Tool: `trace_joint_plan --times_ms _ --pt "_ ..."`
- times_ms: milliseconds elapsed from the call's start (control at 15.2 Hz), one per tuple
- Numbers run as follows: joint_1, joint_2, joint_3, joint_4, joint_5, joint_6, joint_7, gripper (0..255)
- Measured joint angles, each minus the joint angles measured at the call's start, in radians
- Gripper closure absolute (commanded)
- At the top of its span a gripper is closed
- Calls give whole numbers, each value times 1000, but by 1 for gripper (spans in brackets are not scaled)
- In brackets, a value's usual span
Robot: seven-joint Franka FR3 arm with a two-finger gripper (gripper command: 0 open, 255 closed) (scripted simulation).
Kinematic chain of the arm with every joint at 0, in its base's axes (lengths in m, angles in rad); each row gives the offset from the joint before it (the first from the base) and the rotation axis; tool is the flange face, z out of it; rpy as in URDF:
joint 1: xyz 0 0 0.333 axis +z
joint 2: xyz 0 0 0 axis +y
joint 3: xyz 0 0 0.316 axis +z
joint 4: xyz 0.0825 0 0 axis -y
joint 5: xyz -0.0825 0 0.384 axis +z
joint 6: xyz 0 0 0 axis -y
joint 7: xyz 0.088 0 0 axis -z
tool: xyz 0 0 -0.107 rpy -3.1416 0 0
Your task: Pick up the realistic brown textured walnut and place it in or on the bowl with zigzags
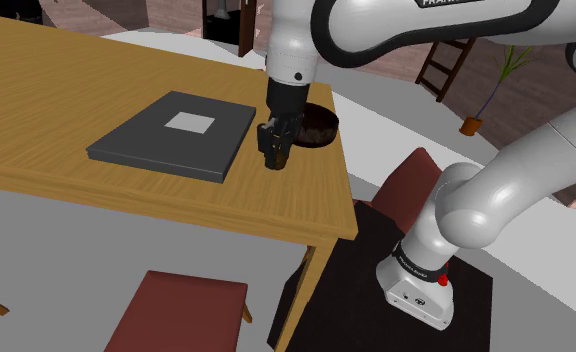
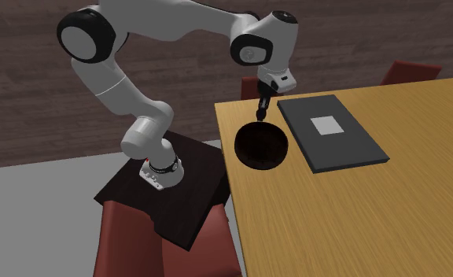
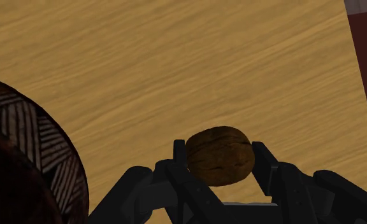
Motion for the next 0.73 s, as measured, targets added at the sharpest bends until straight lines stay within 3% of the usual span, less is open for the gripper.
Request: trace_joint_plan --times_ms 726 --pt "-6 -6 -16 141 -11 -147 9 255"
